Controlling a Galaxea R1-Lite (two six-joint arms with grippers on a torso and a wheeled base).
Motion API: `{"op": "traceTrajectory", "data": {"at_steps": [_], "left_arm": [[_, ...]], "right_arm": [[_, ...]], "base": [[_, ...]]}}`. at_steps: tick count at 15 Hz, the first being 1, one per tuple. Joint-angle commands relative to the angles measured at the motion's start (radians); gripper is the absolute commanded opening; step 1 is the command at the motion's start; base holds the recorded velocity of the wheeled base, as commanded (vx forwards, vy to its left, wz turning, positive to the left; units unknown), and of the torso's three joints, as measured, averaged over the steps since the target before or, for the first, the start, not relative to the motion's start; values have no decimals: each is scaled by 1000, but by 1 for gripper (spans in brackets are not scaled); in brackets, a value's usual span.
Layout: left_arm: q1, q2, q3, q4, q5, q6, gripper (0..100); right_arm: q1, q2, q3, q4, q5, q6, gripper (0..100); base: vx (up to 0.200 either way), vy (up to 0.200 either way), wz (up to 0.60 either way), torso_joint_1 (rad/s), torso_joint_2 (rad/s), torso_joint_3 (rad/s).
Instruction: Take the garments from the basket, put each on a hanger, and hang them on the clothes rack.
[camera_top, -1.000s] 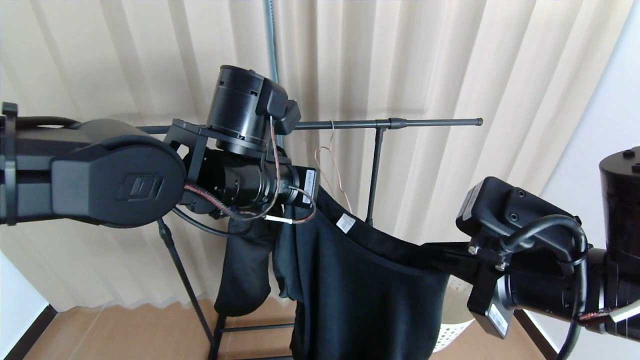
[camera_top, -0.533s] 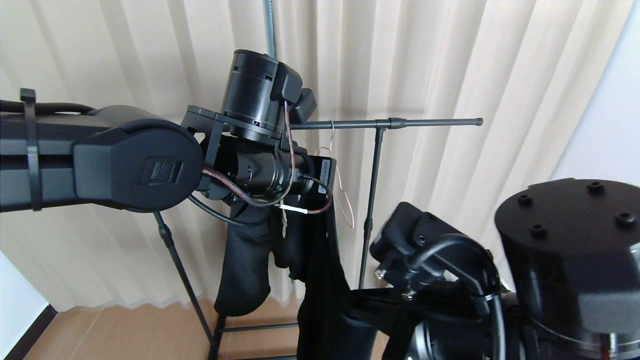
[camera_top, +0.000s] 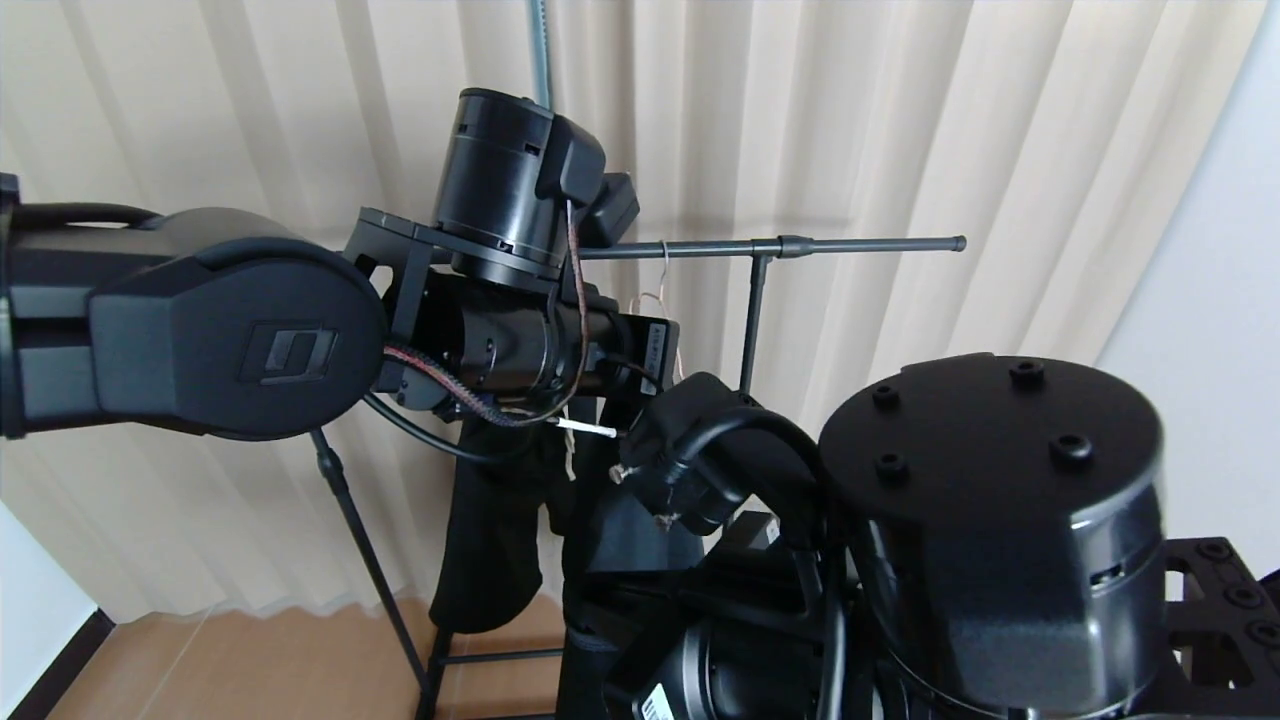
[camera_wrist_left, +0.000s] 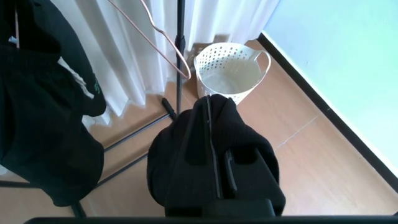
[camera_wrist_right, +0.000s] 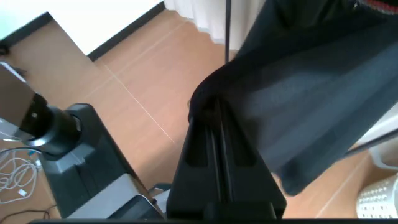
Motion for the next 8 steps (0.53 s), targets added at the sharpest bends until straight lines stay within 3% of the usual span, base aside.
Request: {"op": "traceTrajectory", "data": {"at_steps": [1, 3, 4, 6, 8], "left_arm": [[1, -8, 2, 0, 2, -1, 0], [12, -17, 2, 1, 2, 1, 0], [19, -23, 2, 3, 2, 2, 0], [32, -36, -1, 52, 2, 22, 0], [33, -48, 0, 98, 8, 42, 0]], "right_arm": [[-10, -54, 54, 14, 1, -87, 0], [-59, -120, 118, 57, 3, -238, 0], [-117, -161, 158, 103, 3, -354, 0], [-237, -175, 171, 152, 0, -471, 0], [-343, -152, 154, 146, 0, -506, 0]], "base": [[0, 0, 0, 0, 0, 0], [0, 0, 0, 0, 0, 0], [0, 0, 0, 0, 0, 0], [0, 0, 0, 0, 0, 0], [0, 0, 0, 0, 0, 0]]}}
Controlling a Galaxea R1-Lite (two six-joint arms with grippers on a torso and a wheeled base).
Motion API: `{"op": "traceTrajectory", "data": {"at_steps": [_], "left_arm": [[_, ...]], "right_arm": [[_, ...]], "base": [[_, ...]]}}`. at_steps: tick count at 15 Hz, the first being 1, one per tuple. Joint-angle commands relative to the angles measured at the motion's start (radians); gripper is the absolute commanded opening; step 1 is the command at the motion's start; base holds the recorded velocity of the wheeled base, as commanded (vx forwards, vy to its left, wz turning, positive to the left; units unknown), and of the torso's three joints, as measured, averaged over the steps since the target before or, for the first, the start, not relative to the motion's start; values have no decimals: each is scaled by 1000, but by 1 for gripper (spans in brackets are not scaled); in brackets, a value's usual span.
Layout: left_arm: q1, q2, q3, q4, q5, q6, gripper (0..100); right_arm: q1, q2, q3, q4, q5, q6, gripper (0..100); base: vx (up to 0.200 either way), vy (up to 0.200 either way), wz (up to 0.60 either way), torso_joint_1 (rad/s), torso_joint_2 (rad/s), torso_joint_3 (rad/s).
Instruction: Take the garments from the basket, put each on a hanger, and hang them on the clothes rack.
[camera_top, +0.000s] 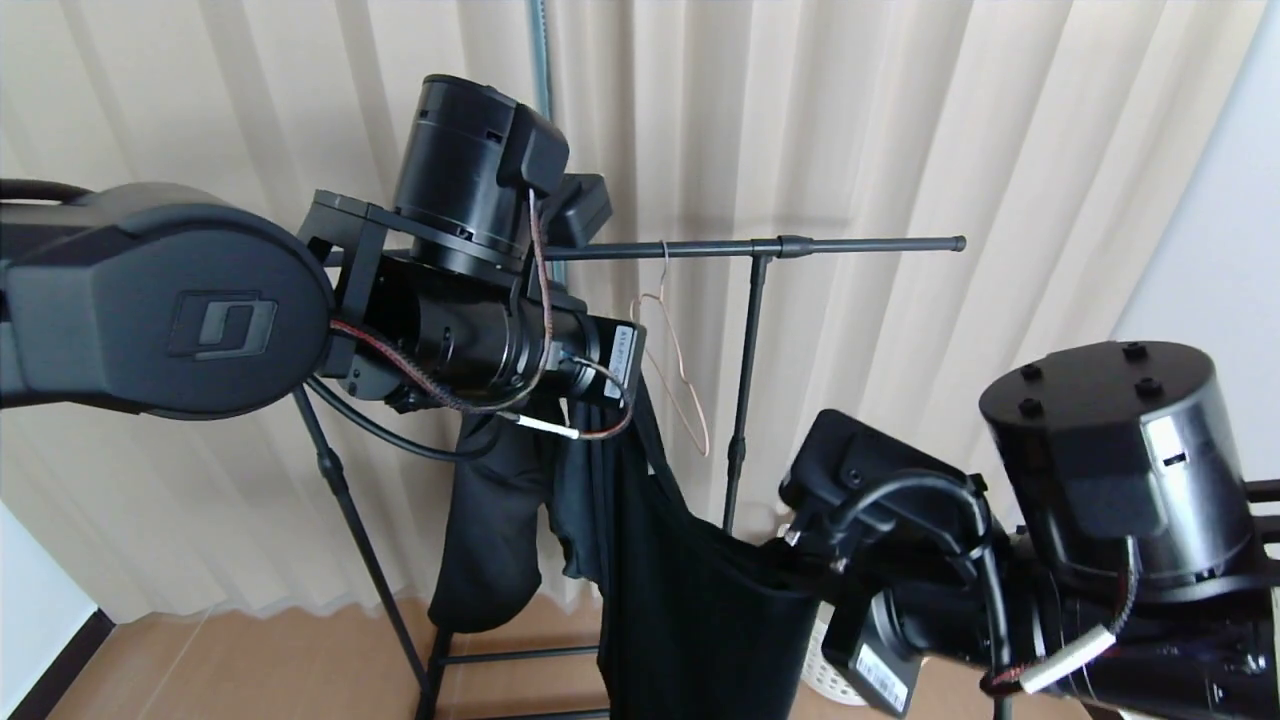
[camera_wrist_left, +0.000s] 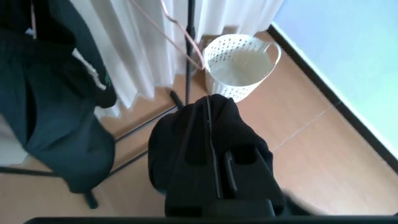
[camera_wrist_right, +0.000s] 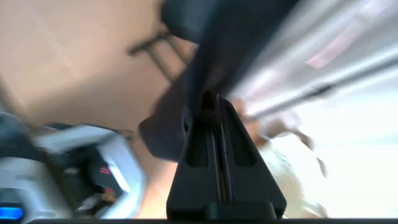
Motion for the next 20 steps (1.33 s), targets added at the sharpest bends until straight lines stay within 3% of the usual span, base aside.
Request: {"op": "traceTrajectory", "data": {"at_steps": [1, 4, 6, 8, 11, 14, 17, 20], "left_arm": [[8, -36, 4, 58, 1, 42, 0], [16, -65, 7, 193, -2, 125, 0], [9, -68, 24, 228, -3, 148, 0], [-14, -70, 58, 228, -3, 150, 0], [-79, -88, 170, 222, -8, 144, 0], [-127, -108, 240, 217, -23, 128, 0], [-159, -146, 254, 211, -195, 64, 0], [-201, -148, 251, 165, -256, -39, 0]], "right_arm": [[-128, 33, -40, 2, -28, -22, 0], [-165, 131, -109, -46, -101, -2, 0], [-165, 223, -143, -153, -120, 76, 0], [-164, 278, -192, -172, -161, 136, 0], [-161, 378, -339, -173, -169, 321, 0], [-161, 430, -422, -172, -169, 418, 0], [-142, 467, -497, -173, -164, 549, 0], [-93, 485, -520, -175, -160, 625, 0]], "base": [[0, 0, 0, 0, 0, 0], [0, 0, 0, 0, 0, 0], [0, 0, 0, 0, 0, 0], [0, 0, 0, 0, 0, 0], [0, 0, 0, 0, 0, 0], [0, 0, 0, 0, 0, 0], [0, 0, 0, 0, 0, 0], [0, 0, 0, 0, 0, 0]]}}
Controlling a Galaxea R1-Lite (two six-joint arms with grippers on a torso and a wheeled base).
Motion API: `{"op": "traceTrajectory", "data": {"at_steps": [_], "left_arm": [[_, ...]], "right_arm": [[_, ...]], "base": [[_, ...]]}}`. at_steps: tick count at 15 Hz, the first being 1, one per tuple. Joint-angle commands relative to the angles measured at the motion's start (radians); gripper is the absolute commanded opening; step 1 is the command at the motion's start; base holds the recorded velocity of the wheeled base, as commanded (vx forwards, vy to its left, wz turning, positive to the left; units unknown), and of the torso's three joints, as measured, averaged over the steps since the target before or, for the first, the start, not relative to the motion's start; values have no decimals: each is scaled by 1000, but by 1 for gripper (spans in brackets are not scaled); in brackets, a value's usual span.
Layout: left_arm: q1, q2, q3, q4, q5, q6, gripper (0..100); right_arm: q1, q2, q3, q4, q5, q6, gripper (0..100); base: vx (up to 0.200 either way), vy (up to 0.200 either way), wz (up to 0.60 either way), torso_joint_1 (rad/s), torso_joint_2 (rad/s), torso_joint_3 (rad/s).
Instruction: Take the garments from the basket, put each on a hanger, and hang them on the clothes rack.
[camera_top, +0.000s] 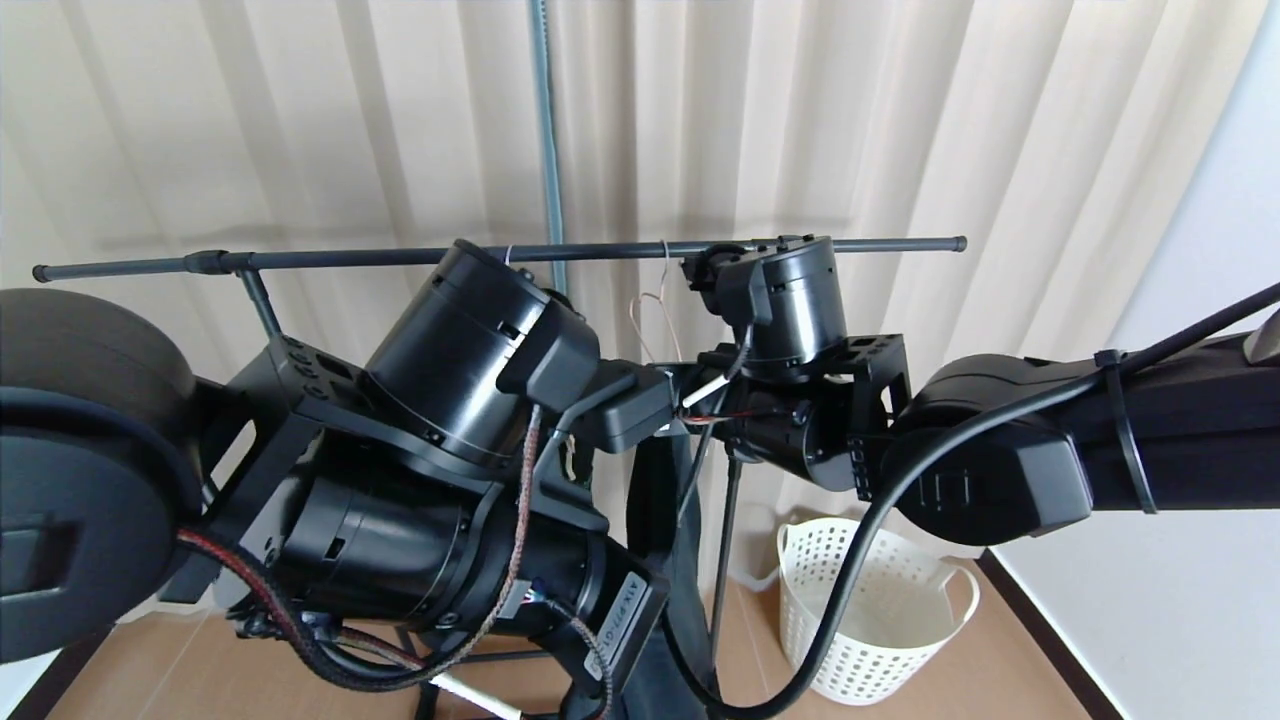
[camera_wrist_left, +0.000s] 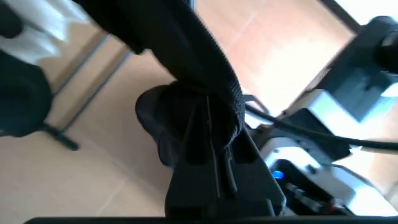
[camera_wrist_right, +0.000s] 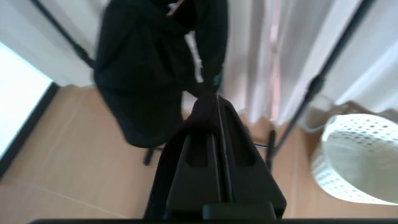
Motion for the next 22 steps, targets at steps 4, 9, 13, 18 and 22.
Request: {"op": "traceTrajectory", "data": {"at_steps": [4, 9, 13, 18, 22], "left_arm": [[-49, -4, 2, -81, -20, -87, 0], [-29, -13, 3, -78, -1, -82, 0], [78, -13, 2, -79, 100, -45, 0], [186, 38, -72, -82, 134, -2, 0], [216, 116, -152, -82, 135, -1, 0]], "right_arm": [[36, 23, -23, -1, 1, 29, 0], [-33, -48, -7, 22, -2, -35, 0], [-82, -166, 94, 45, 2, -170, 0], [-82, -247, 171, 48, -1, -266, 0], [-82, -330, 180, 165, -2, -270, 0]], "base": [[0, 0, 0, 0, 0, 0], [0, 0, 0, 0, 0, 0], [0, 0, 0, 0, 0, 0], [0, 0, 0, 0, 0, 0], [0, 0, 0, 0, 0, 0]]}}
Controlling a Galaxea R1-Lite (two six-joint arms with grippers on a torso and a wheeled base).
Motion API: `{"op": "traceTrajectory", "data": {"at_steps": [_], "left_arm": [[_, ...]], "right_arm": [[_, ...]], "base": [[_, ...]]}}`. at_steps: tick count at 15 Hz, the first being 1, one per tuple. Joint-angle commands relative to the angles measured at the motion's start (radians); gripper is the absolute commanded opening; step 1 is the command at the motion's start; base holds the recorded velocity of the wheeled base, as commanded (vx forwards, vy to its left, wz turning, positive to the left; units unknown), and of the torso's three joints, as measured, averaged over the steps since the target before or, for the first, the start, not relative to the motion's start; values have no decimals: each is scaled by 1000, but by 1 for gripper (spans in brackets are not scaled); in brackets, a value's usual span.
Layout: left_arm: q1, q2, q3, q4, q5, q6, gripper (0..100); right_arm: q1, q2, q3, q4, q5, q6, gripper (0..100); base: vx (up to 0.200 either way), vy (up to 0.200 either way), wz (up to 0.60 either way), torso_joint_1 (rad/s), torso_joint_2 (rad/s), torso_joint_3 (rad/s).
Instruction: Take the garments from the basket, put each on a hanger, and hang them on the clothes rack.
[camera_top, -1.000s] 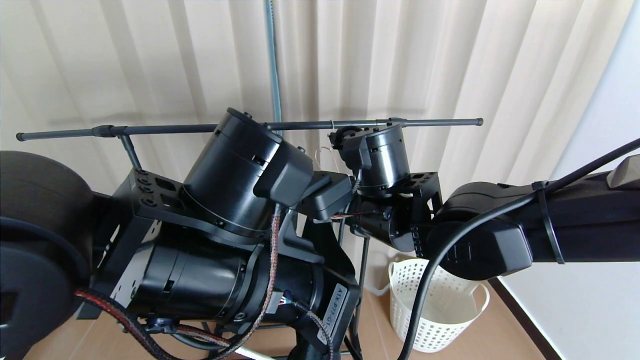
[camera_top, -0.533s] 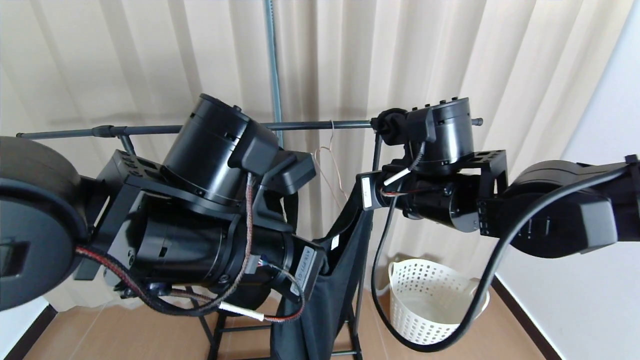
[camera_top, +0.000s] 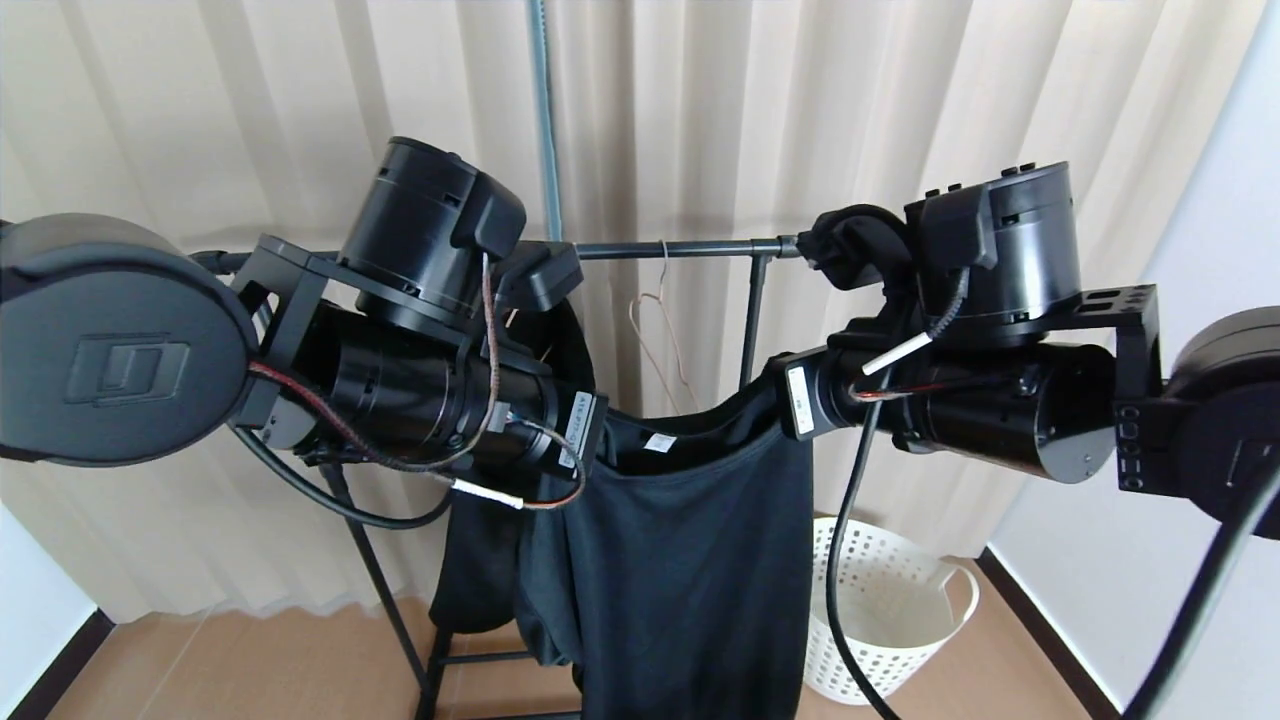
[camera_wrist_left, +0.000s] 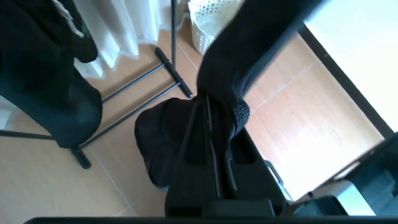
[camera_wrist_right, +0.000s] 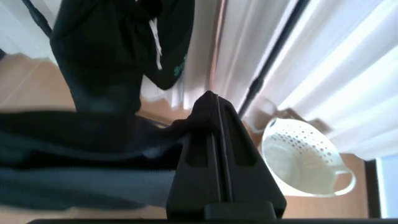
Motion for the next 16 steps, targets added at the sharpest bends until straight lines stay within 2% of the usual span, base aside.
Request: {"op": "traceTrajectory", "data": {"at_steps": [1, 5, 14, 15, 16], "left_arm": [[11, 60, -44, 0, 3, 0, 0], [3, 79, -57, 0, 5, 14, 0], [0, 59, -34, 0, 5, 25, 0], [0, 59, -34, 0, 5, 37, 100], [0, 47, -24, 0, 5, 46, 100]], "right_arm": [[-1, -72, 3, 50, 0, -14, 0], [-16, -105, 47, 73, 0, -73, 0], [-16, -93, 53, 69, 0, -76, 0], [-16, -93, 53, 69, 0, -76, 0], [-16, -93, 53, 69, 0, -76, 0]], "base": [[0, 0, 0, 0, 0, 0], [0, 0, 0, 0, 0, 0], [0, 0, 0, 0, 0, 0], [0, 0, 0, 0, 0, 0], [0, 0, 0, 0, 0, 0]]}}
